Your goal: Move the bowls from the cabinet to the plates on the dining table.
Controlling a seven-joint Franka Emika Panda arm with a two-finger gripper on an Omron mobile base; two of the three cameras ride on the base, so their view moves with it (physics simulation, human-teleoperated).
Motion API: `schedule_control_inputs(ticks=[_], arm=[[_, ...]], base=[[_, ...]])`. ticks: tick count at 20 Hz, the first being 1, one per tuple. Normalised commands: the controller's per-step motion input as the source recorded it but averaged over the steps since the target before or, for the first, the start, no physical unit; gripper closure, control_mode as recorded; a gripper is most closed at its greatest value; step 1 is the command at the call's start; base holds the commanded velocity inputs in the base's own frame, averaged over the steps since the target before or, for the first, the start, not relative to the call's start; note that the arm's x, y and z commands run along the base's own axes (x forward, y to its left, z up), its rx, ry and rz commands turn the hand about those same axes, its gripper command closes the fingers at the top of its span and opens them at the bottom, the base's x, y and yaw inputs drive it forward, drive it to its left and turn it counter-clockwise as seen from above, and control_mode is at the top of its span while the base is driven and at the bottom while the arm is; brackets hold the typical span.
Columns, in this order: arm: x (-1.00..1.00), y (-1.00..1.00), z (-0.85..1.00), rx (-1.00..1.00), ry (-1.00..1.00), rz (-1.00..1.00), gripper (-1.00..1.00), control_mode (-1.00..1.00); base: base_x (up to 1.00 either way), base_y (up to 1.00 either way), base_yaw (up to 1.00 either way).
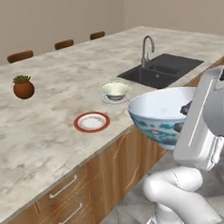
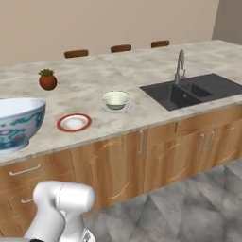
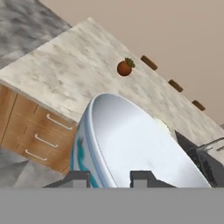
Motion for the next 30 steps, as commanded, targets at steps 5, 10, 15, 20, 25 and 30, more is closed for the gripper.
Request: schedule_control_inputs(ticks=[5, 10, 15, 20, 25, 30], arm=[[0.00, 0.00, 0.00, 0.00, 0.00, 0.00, 1.00, 1.00], [0.00, 0.00, 0.00, 0.00, 0.00, 0.00, 1.00, 1.00], [0.00, 0.00, 0.00, 0.00, 0.00, 0.00, 1.00, 1.00], [0.00, 0.00, 0.00, 0.00, 0.00, 0.00, 1.00, 1.00], [0.00, 0.00, 0.00, 0.00, 0.00, 0.00, 1.00, 1.00], [0.00, 0.00, 0.00, 0.00, 0.00, 0.00, 1.00, 1.00]], base=[[1.00, -0.65, 0.42], [0.61, -0.05, 0.52], [0.52, 0.00, 0.49], [0.97, -0.01, 0.29], [0.61, -0.14, 0.15], [0.00, 0.00, 0.00]])
